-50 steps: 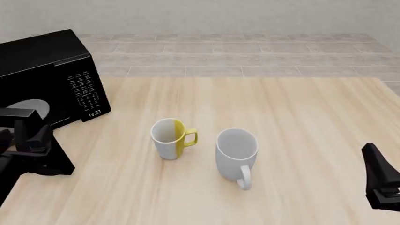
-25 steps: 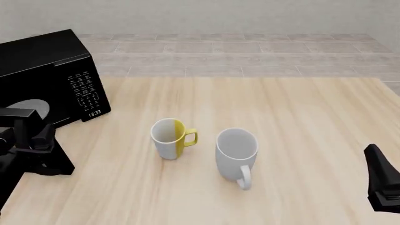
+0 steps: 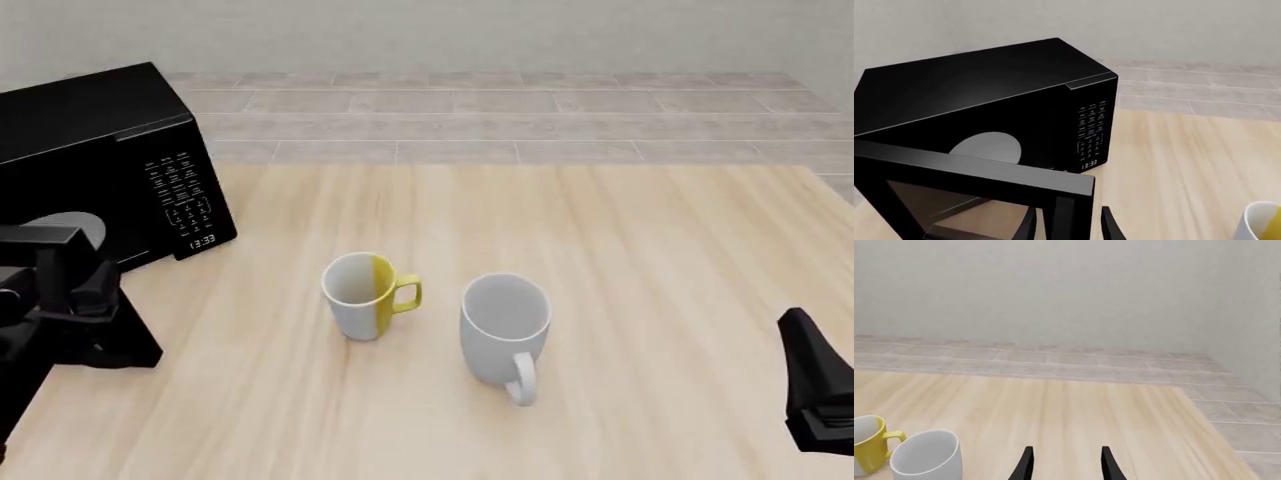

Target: Close the microwave.

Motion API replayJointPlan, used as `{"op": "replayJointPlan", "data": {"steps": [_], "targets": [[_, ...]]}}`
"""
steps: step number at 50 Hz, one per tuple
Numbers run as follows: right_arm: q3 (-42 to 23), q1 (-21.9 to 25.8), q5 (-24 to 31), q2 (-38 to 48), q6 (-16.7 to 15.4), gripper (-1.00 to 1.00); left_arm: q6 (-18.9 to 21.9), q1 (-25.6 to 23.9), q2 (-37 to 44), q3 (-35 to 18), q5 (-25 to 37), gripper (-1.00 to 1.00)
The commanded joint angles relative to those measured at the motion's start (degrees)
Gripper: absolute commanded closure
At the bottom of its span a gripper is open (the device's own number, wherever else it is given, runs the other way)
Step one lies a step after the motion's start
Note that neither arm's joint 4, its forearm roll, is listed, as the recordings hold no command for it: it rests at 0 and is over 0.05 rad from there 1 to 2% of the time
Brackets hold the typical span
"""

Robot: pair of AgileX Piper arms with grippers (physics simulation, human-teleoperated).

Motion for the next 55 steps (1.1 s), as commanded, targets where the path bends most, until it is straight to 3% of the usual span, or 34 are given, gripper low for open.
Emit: {"op": "replayJointPlan", "data": {"steps": [1,55], "targets": [[0.0,0.0,0.0,0.0,-0.1,-1.00,0.6,-0.9,3.7,-3.0,0.5,-1.00],[-0.3,0.2,0.0,-0.1,-0.5,-1.00,2.6,-0.5,8.6,-8.3,1.4,-1.00]]}}
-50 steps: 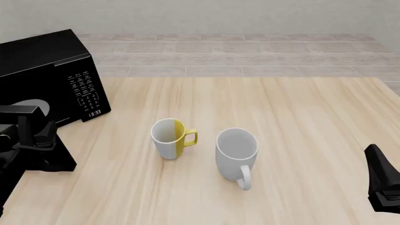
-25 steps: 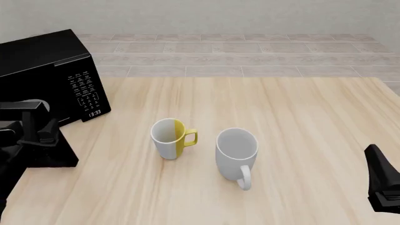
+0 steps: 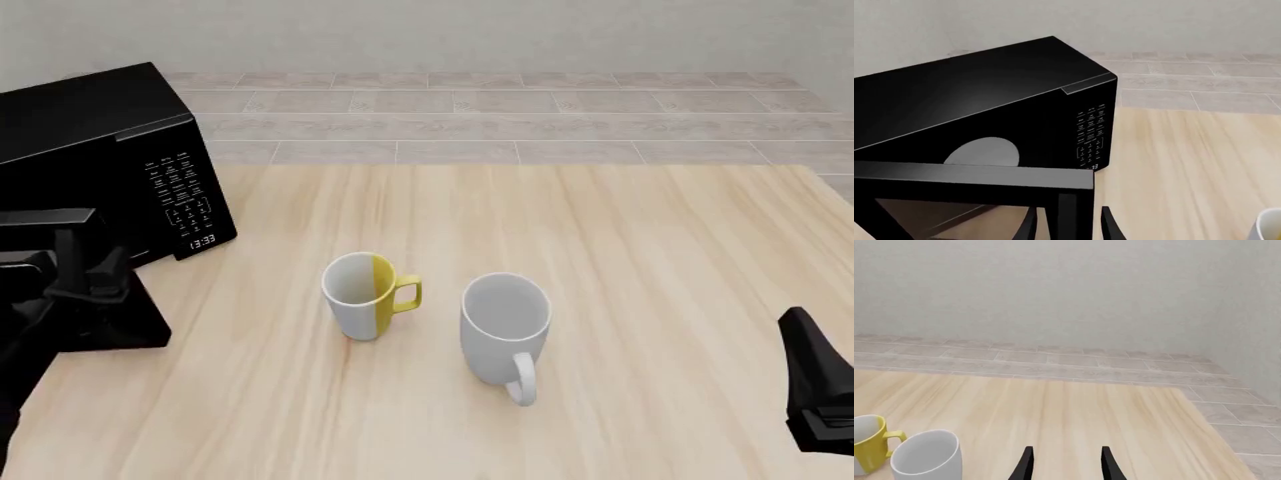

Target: Close the microwave.

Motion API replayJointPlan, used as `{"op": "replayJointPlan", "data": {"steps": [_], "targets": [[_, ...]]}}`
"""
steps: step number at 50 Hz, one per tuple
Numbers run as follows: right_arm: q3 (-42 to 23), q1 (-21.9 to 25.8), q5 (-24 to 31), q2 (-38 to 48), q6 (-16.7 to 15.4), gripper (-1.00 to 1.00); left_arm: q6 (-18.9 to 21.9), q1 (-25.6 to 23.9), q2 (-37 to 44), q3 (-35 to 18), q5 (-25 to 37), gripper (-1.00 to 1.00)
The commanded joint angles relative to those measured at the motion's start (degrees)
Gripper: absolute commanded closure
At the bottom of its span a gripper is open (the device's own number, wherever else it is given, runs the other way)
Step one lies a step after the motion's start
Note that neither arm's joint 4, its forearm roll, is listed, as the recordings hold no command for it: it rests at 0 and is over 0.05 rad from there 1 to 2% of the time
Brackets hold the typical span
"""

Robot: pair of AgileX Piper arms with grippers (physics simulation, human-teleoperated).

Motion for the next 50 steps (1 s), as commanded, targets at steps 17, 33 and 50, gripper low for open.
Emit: {"op": "replayJointPlan", "data": {"steps": [17,33,50], "targets": [[0.1,0.1,-0.2,0.0,0.0,-1.00,1.1,0.2,5.4,-4.9,-0.2,-1.00],[0.3,0.3,-0.2,0.0,-0.4,-1.00,1.2,0.5,5.9,-5.5,0.0,-1.00],[0.1,0.6,-0.1,0.0,-0.2,-1.00,1.3,0.8,5.8,-6.8,1.4,-1.00]]}}
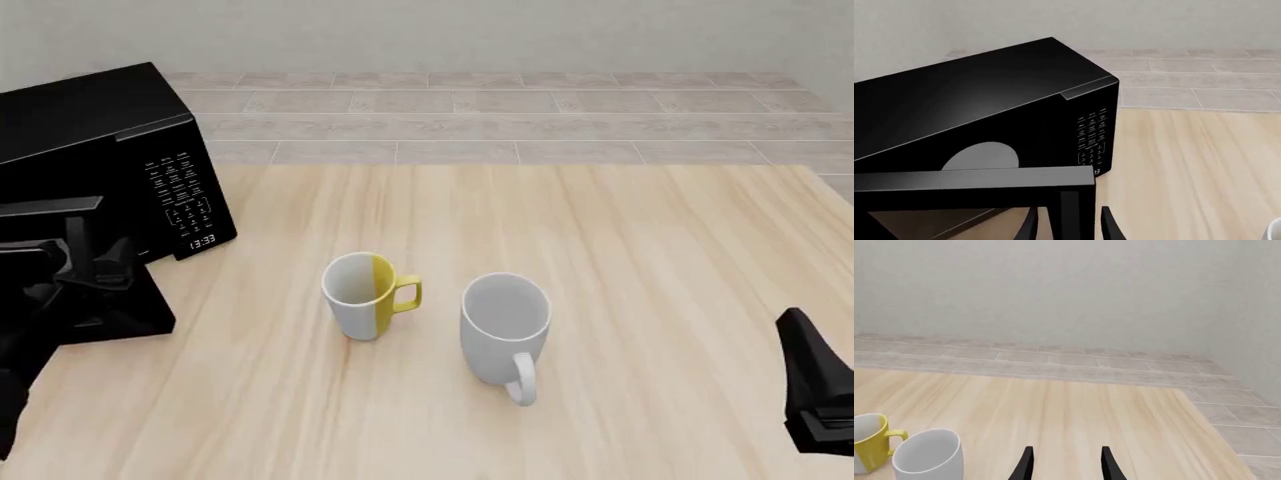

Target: Close the microwave.

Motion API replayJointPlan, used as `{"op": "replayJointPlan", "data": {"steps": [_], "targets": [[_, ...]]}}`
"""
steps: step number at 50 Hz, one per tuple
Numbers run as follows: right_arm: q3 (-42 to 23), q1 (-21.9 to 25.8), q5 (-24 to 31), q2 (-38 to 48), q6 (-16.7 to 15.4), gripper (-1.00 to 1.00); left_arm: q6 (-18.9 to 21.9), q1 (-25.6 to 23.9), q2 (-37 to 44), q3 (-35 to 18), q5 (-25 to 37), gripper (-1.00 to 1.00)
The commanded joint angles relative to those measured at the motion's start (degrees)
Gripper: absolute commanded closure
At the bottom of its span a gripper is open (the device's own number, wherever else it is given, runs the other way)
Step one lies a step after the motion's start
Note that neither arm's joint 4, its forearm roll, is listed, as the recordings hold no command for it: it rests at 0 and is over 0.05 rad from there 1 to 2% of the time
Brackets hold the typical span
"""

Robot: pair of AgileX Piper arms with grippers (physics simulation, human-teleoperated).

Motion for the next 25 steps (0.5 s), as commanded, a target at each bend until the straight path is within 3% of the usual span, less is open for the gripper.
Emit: {"op": "replayJointPlan", "data": {"steps": [1,25], "targets": [[-0.1,0.2,0.0,0.0,0.0,-1.00,0.8,0.4,2.2,-3.5,1.1,-1.00],[-0.1,0.2,0.0,0.0,-0.1,-1.00,1.9,0.8,4.1,-5.2,1.3,-1.00]]}}
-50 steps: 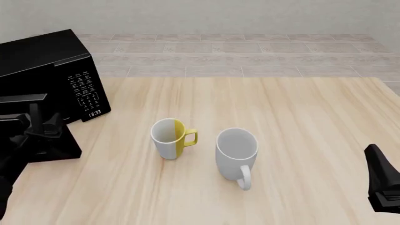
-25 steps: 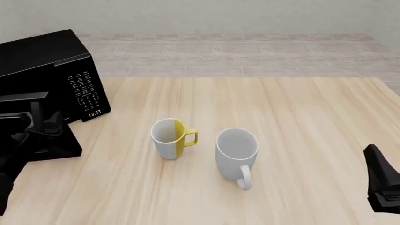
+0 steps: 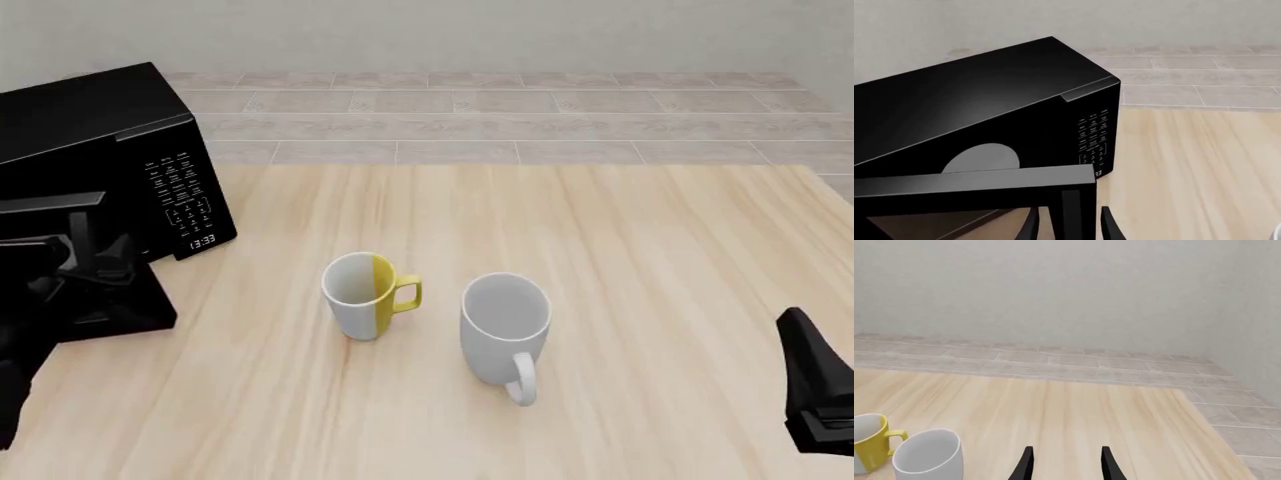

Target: Close the microwave.

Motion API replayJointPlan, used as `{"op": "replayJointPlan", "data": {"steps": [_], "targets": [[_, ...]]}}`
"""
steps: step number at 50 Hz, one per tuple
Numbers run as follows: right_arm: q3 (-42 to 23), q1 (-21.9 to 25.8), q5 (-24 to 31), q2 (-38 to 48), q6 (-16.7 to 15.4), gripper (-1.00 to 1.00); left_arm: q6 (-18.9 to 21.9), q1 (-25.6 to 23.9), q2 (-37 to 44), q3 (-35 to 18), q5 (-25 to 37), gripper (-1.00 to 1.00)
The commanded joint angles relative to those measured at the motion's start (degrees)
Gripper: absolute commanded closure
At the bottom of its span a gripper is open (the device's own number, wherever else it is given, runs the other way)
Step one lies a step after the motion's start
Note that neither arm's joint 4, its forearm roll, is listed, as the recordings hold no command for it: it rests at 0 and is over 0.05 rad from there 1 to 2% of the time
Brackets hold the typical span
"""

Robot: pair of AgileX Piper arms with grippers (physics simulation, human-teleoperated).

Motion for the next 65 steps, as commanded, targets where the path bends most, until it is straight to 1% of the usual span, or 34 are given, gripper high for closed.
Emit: {"op": "replayJointPlan", "data": {"steps": [1,6,16,24,39,59,62,65], "targets": [[0.0,0.2,0.0,0.0,-0.1,-1.00,1.4,0.5,3.0,-3.6,0.2,-1.00],[-0.1,0.1,0.0,0.0,0.1,-1.00,1.4,0.3,2.2,-4.1,1.4,-1.00],[-0.5,0.0,0.0,0.0,0.1,-1.00,1.4,0.2,4.4,-6.0,1.8,-1.00],[-0.3,0.1,-0.2,0.0,0.1,-1.00,1.4,1.0,6.8,-7.6,1.6,-1.00],[-0.1,-0.1,-0.3,0.0,0.3,-1.00,1.5,1.7,9.8,-9.2,0.9,-1.00],[-0.2,-0.2,-0.3,0.0,0.2,-1.00,1.4,2.5,10.9,-10.6,1.5,-1.00],[-0.3,-0.2,-0.2,0.0,0.1,-1.00,1.1,3.0,9.8,-11.3,2.9,-1.00],[-0.2,-0.3,-0.2,0.0,0.0,-1.00,1.4,3.2,10.2,-11.6,2.8,-1.00]]}}
